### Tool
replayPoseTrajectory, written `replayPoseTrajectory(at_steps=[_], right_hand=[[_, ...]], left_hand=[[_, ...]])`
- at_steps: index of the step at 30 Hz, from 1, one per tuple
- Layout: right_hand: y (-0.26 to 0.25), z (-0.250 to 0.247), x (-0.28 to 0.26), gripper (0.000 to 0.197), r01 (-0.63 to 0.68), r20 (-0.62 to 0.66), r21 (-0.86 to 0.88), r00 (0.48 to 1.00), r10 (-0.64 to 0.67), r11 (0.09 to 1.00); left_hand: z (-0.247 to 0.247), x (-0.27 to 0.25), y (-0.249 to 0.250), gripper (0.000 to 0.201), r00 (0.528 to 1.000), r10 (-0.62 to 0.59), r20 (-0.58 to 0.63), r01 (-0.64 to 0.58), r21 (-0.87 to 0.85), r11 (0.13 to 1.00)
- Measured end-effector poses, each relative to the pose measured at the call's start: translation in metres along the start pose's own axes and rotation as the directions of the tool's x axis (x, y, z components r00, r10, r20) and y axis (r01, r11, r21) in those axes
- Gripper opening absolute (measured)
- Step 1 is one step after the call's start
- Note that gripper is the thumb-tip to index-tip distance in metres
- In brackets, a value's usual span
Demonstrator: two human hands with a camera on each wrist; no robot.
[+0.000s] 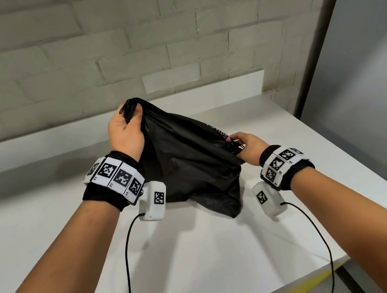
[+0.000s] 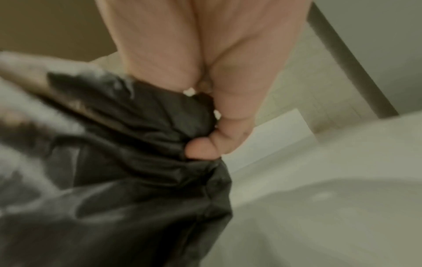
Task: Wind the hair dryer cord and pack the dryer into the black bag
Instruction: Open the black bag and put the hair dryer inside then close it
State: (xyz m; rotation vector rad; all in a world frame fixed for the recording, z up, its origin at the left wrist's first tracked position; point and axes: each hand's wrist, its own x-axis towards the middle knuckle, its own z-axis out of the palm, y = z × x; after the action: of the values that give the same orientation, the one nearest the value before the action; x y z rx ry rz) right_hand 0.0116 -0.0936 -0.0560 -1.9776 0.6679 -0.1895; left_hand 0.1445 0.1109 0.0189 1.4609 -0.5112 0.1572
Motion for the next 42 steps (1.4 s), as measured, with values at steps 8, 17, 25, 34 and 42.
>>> replayPoseTrajectory(at_steps=[8, 17, 25, 34, 42], right_hand=[[-0.012, -0.006, 0.009, 0.038, 0.180, -0.264, 0.264, 0.959, -0.108, 0.948], [-0.031, -0.030, 0.024, 0.016, 0.411, -0.658, 0.193, 0.728, -0.193, 0.891], [-0.032, -0.033, 0.018, 0.006, 0.399, -0.572, 0.273, 0.799, -0.185, 0.875], [-0.028, -0.019, 0.009, 0.030, 0.010, -0.356, -0.133, 0.933, -0.057, 0.991], [-0.111, 0.011, -0.022, 0.013, 0.493, -0.333, -0.125, 0.796, -0.505, 0.861]], left_hand=[[-0.018, 0.010, 0.001, 0.009, 0.994, -0.038, -0.106, 0.035, -0.029, 0.999], [-0.022, 0.005, 0.004, 0.021, 0.981, -0.184, -0.061, 0.173, -0.155, 0.973], [-0.012, -0.010, 0.015, 0.017, 0.940, -0.333, 0.079, 0.339, -0.350, 0.873], [0.000, -0.018, 0.018, 0.019, 0.929, -0.329, 0.169, 0.369, -0.372, 0.852], [0.002, -0.019, 0.024, 0.016, 0.941, -0.279, 0.192, 0.329, -0.317, 0.890]])
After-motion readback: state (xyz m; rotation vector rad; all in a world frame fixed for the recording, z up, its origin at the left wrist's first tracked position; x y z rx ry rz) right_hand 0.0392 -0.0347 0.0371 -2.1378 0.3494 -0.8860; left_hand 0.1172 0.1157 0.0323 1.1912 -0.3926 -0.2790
